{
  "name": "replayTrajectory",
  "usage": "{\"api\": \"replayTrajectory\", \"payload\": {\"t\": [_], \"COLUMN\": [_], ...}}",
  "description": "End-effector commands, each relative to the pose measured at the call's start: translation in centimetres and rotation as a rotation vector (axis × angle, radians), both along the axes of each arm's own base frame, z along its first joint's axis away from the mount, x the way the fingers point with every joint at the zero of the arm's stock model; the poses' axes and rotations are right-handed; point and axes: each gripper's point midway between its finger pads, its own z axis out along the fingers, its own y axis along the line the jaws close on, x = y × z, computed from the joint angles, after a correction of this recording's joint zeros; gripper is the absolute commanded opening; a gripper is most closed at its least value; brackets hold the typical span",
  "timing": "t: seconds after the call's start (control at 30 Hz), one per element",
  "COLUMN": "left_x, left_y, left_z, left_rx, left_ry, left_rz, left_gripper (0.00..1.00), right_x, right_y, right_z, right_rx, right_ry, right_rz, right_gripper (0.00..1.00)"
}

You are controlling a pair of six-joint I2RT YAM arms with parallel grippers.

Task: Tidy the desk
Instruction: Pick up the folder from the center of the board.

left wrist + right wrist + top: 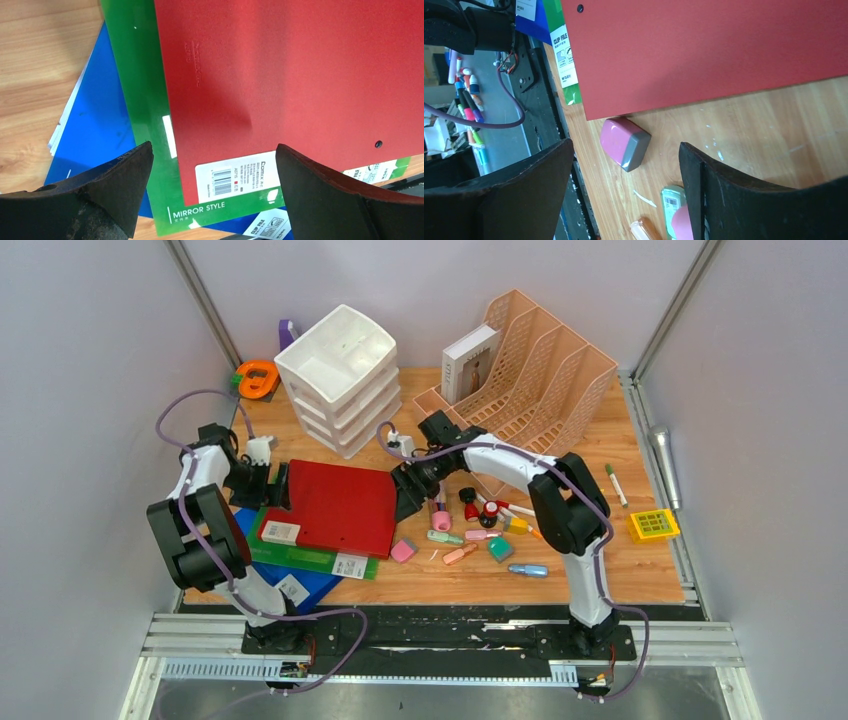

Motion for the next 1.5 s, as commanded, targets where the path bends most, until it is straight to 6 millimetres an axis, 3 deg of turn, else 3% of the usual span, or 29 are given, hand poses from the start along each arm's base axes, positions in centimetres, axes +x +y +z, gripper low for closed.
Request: {"api": "replayTrajectory", "payload": {"t": [0.0, 0.23, 0.43, 0.67, 0.93, 1.07, 1.17, 1.3, 1.47], "left_x": [1.8, 1.8, 2.0, 2.3, 2.1, 2.2, 2.6, 2.5, 1.3], "left_y": [0.1, -1.2, -2.8, -4.5, -4.7, -4.2, -2.2, -0.1, 0.3], "left_z": [0.1, -0.8, -0.2, 2.1, 3.9, 4.1, 3.6, 2.9, 1.1], "left_rx": [-0.038, -0.114, -0.214, -0.322, -0.301, -0.267, -0.144, -0.013, 0.02], "left_ry": [-0.045, -0.044, -0.05, -0.081, -0.134, -0.145, -0.168, -0.185, -0.134], "left_rz": [0.018, 0.004, 0.007, -0.003, -0.014, 0.002, 0.045, 0.069, 0.073], "left_gripper": [1.0, 0.99, 0.92, 0.84, 0.8, 0.8, 0.85, 0.91, 0.92], "right_x": [-0.8, -1.9, -2.2, -1.9, -2.1, -1.9, -1.4, 0.0, 1.7], "right_y": [2.2, 2.8, 3.3, 4.0, 4.7, 5.0, 5.2, 5.1, 4.7], "right_z": [0.5, -1.4, -2.1, -1.5, -0.1, 0.9, 1.2, 0.3, -1.4], "right_rx": [0.067, 0.062, 0.073, 0.111, 0.173, 0.19, 0.187, 0.146, 0.093], "right_ry": [0.048, 0.133, 0.192, 0.199, 0.221, 0.247, 0.255, 0.306, 0.351], "right_rz": [0.041, 0.067, 0.075, 0.094, 0.133, 0.127, 0.103, 0.015, -0.086], "right_gripper": [0.78, 0.76, 0.75, 0.74, 0.72, 0.7, 0.68, 0.63, 0.6]}}
